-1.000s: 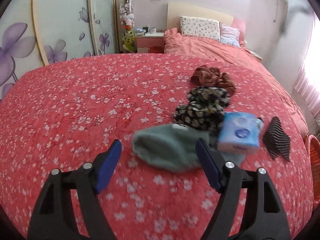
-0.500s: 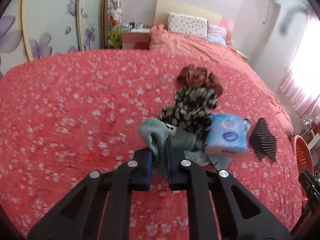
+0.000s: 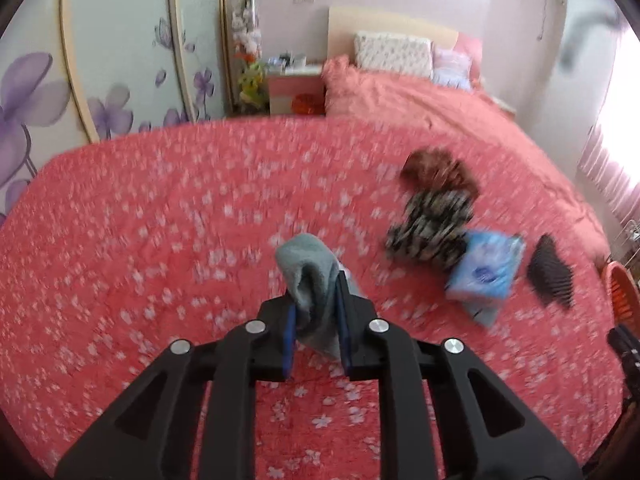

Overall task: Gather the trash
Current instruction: 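Grasp the black mesh pad with the right tool while the left tool holds the sock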

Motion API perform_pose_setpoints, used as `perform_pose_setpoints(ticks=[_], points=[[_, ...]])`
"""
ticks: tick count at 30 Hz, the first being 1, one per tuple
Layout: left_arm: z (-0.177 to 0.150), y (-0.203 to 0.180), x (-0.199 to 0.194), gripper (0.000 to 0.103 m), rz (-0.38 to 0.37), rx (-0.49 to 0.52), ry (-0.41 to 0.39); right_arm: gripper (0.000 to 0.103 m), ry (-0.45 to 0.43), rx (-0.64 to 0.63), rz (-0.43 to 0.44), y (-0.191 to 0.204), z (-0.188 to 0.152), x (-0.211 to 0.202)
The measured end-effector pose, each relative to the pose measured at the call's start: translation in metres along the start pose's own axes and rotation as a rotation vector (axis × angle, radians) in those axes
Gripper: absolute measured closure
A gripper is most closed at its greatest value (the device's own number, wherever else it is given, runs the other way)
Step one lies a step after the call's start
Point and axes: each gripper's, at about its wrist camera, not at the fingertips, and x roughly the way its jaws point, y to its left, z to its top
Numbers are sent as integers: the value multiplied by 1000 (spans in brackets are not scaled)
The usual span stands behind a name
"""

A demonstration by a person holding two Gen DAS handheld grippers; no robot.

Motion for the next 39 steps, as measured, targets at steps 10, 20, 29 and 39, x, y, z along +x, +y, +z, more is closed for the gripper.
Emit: perform_pose_setpoints(ticks=[10,20,29,39], points=[[-3,7,41,83,-24,-93,57,56,19,6,6,10,13,25],[-2,0,48,88,-19,-60,33,45,31,20,20,28,38,57],[-2,4,49,88,-35,-77,33,45,68,-34,-21,58,47,89],[-2,7,49,88,-36,-79,33,67,90,-34,-89,63,47,94]])
